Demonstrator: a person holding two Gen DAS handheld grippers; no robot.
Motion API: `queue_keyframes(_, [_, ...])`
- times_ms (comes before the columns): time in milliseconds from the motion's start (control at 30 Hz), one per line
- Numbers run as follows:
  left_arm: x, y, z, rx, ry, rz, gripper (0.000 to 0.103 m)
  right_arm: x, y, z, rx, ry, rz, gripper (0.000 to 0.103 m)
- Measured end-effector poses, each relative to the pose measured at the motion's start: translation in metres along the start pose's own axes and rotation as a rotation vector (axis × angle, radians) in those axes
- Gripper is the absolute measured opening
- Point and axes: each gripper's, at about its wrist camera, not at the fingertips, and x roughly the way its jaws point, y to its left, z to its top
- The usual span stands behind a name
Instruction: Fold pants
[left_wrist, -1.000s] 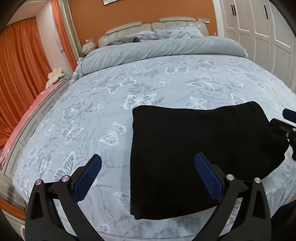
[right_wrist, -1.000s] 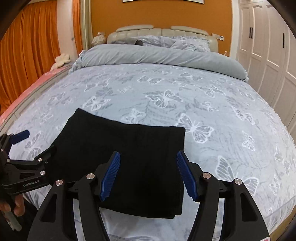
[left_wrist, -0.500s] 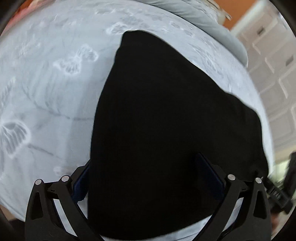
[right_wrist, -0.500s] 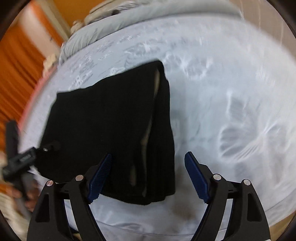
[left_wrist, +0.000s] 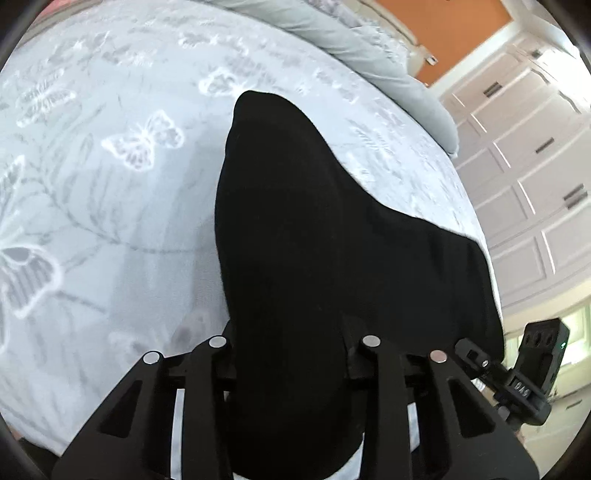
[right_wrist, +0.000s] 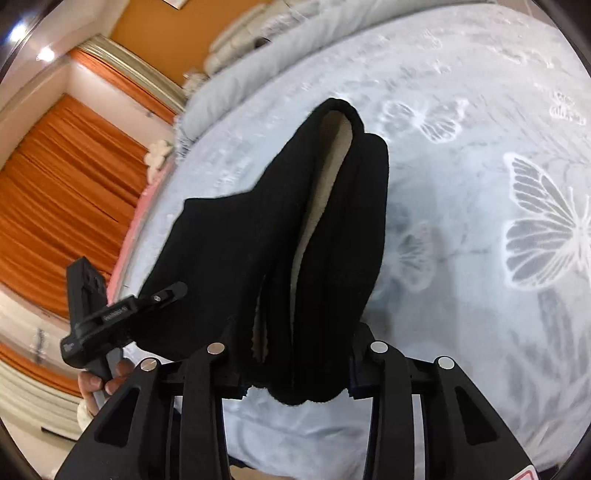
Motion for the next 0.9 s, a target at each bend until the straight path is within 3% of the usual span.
queue_keyframes(233, [-0.053, -0.023, -0.058, 0.137, 0.002, 0.085, 0.031, -0.032, 0.024, -0.050, -0.037, 0.000, 0.014, 0.035])
queue_keyframes(367, [-0.079, -0.031, -0.089, 0.176, 0.000, 0.098, 0.031, -0.051, 0.039, -0.082, -0.055, 0.002, 0.027, 0.035])
queue_keyframes(467, [-0.098, -0.034, -0.094, 0.205, -0.002, 0.103, 0.031, -0.065, 0.048, -0.094, -0.066, -0.008, 0.037, 0.035])
queue_keyframes(633, [-0.121, -0.053, -0.089, 0.262, -0.037, 0.103, 0.031, -0.087, 0.068, -0.089, -0.102, -0.051, 0.049, 0.034])
queue_keyframes(767, [-0.145, -0.073, -0.070, 0.297, -0.101, 0.086, 0.031, -0.107, 0.089, -0.065, -0.159, -0.115, 0.069, 0.034])
queue_keyframes(900, [-0.168, -0.097, -0.026, 0.337, -0.202, 0.063, 0.031, -0.123, 0.111, -0.022, -0.227, -0.197, 0.088, 0.034])
